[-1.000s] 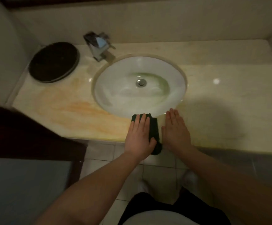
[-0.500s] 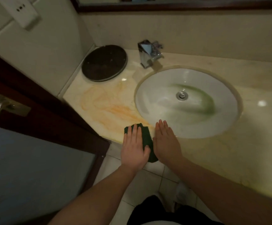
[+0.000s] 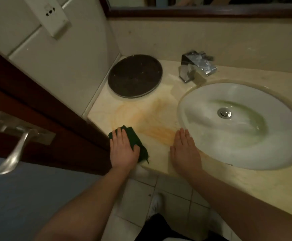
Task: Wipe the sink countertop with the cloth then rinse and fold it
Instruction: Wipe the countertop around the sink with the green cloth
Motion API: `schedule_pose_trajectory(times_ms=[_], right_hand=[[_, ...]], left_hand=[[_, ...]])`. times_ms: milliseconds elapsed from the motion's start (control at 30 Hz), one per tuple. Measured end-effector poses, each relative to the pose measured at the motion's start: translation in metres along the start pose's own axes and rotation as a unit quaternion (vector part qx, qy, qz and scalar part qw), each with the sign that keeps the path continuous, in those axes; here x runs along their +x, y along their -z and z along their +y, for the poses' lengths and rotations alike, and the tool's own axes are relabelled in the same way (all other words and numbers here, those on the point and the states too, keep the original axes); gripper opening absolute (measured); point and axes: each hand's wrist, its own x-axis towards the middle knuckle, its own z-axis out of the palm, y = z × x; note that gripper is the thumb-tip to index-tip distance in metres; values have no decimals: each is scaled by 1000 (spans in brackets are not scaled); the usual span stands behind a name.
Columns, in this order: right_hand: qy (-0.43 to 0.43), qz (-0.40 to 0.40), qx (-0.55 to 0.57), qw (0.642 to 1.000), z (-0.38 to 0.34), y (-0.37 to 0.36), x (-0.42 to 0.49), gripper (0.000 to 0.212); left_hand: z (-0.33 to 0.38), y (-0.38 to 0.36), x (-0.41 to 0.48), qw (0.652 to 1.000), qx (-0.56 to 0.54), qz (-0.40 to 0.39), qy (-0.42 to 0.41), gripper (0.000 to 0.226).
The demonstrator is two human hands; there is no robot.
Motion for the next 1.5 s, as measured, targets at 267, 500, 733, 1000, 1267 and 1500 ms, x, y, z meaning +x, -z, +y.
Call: schedule_pose_trajectory(times_ms=[267, 500, 733, 1000, 1267, 1500], right_hand=[[-35, 28, -57, 997, -8, -4, 2, 62], [-32, 30, -67, 997, -8, -8, 1, 62], [-34, 45, -69, 996, -10, -9, 1, 62], [-39, 44, -72, 996, -9, -8, 0, 62], [-39, 41, -75, 996, -9, -7, 1, 61], [-38, 40, -74, 996, -9, -7, 2, 62]], left_hand=[[-51, 14, 98, 1000, 5, -10, 15, 85], [-31, 20, 129, 999, 13, -7, -37, 86], [13, 16, 115, 987, 26, -15, -156, 86], [-45, 18, 117, 1000, 11, 24, -3, 84], [-36, 24, 138, 999, -4, -5, 47, 84], [5, 19, 137, 1000, -14, -9, -3, 84]])
